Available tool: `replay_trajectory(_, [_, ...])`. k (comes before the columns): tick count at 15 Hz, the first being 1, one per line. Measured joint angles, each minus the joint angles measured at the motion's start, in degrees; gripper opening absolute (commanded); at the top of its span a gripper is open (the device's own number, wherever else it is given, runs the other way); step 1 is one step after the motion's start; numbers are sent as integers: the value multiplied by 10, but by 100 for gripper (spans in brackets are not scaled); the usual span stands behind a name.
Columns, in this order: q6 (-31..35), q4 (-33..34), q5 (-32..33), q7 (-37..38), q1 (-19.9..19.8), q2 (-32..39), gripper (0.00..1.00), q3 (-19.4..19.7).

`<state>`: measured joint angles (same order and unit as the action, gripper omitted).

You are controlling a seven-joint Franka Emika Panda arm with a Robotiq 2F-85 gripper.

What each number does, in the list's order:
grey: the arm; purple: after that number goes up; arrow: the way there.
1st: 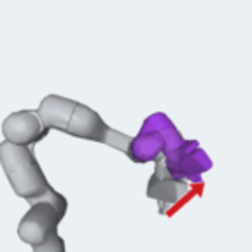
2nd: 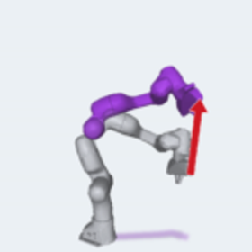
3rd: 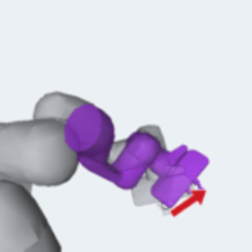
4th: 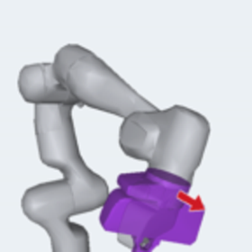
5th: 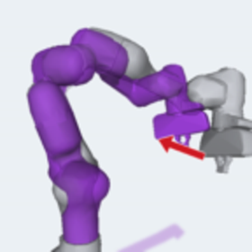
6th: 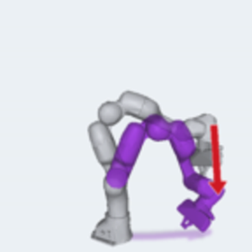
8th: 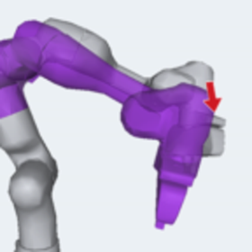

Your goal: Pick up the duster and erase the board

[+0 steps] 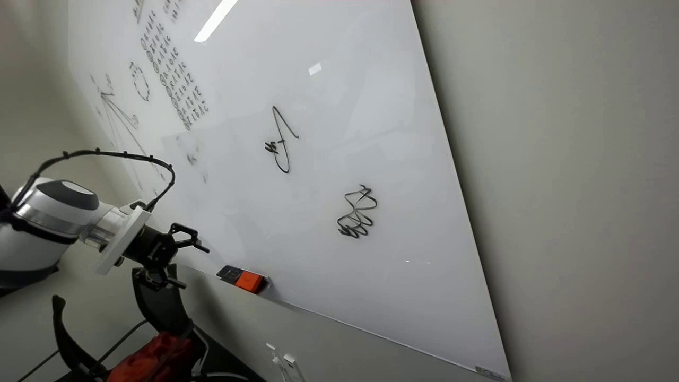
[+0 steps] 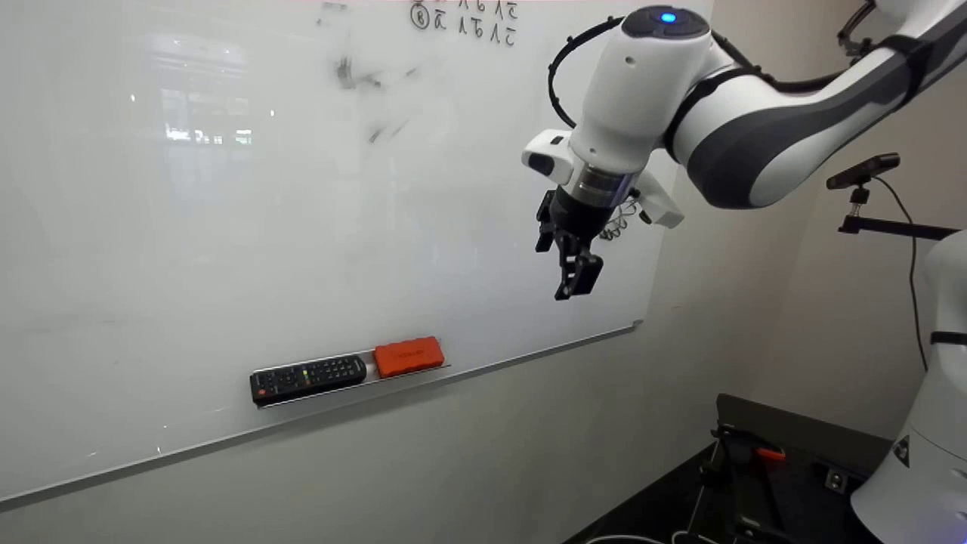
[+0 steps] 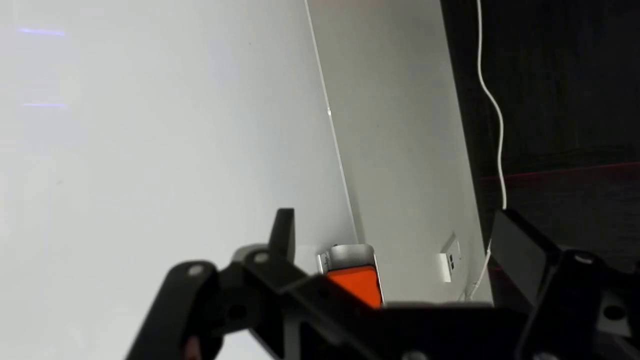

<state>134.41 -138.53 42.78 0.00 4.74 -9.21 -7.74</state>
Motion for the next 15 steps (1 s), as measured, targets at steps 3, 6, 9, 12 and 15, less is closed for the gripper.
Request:
replay_trajectory(3, [31, 15, 80, 82, -3, 70, 100, 1])
replay_trajectory(6, [41, 40, 156, 141, 0, 133, 100, 1])
replay_trajectory(9, [45, 57, 248, 190, 11, 176, 100, 1])
replay_trajectory(12, [46, 66, 327, 264, 24, 203, 100, 1])
replay_trajectory(15, [46, 71, 335, 273, 26, 208, 100, 1])
